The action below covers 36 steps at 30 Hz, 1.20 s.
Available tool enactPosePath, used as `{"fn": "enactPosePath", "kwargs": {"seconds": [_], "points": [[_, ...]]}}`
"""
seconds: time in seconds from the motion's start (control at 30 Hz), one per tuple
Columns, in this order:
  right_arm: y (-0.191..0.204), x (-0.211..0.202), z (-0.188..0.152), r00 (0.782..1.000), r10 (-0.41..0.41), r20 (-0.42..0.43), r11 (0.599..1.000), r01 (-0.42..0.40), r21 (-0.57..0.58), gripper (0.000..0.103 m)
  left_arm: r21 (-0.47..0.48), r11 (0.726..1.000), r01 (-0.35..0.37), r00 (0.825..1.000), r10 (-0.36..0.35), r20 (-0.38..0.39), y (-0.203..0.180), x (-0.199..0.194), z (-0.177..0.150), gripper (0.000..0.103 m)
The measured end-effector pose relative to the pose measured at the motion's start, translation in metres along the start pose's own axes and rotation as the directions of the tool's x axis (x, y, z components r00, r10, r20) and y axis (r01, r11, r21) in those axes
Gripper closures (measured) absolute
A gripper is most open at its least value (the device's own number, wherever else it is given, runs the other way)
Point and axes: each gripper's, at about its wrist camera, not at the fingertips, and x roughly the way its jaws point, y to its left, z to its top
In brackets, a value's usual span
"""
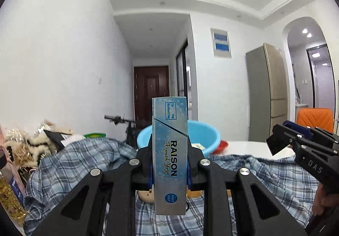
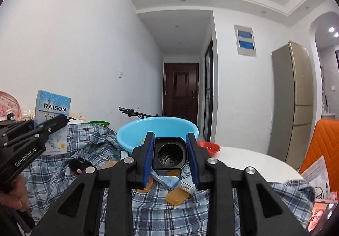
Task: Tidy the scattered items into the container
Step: 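Carry the Raison box in the left gripper over the light blue basin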
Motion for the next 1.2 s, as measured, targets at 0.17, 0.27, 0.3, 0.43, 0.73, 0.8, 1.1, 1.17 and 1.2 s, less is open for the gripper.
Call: {"fn": "enactPosePath", "kwargs": {"seconds": [0.17, 0.27, 0.3, 0.43, 0.73, 0.8, 1.1, 1.17, 1.2], "points": [[0.009, -0.001, -0.003, 1.0, 0.017, -0.012, 1.0, -0.017, -0.024, 0.075, 0.013, 1.0, 0.013, 1.0, -0.012, -0.028, 0.002, -0.003, -0.004, 0.08], [0.011, 0.001, -0.001, 1.0, 0.023, -0.01, 0.999, -0.023, -0.025, 0.075, 0.002, 1.0, 0.023, 0.999, -0.023, -0.042, 0.004, -0.002, -0.004, 0.08], [0.012, 0.002, 0.0, 1.0, 0.023, -0.01, 0.999, -0.024, -0.028, 0.075, 0.002, 1.0, 0.021, 0.999, -0.021, -0.043, 0.004, -0.002, -0.004, 0.08], [0.011, 0.007, 0.007, 1.0, 0.028, -0.002, 0.999, -0.028, -0.035, 0.075, -0.011, 0.999, 0.037, 0.998, -0.037, -0.052, 0.004, 0.006, -0.001, 0.08], [0.004, 0.036, 0.032, 0.999, 0.039, 0.009, 0.999, -0.039, -0.035, 0.075, -0.017, 0.997, 0.078, 0.994, -0.079, -0.077, 0.005, 0.046, 0.01, 0.08], [0.003, 0.047, 0.04, 0.999, 0.048, 0.014, 0.998, -0.047, -0.049, 0.075, -0.048, 0.993, 0.107, 0.988, -0.111, -0.107, 0.009, 0.061, 0.015, 0.08], [-0.002, 0.118, 0.062, 0.999, 0.035, 0.004, 0.998, -0.034, -0.054, 0.075, -0.017, 0.999, 0.045, 0.992, -0.046, -0.116, 0.018, 0.143, 0.042, 0.08], [-0.002, 0.14, 0.067, 1.0, 0.031, -0.005, 0.998, -0.031, -0.052, 0.075, -0.03, 0.999, 0.026, 0.995, -0.029, -0.095, 0.023, 0.164, 0.046, 0.08], [-0.003, 0.15, 0.07, 0.999, 0.037, -0.008, 0.998, -0.038, -0.046, 0.075, -0.029, 1.0, 0.01, 0.997, -0.012, -0.075, 0.024, 0.174, 0.049, 0.08]]}}
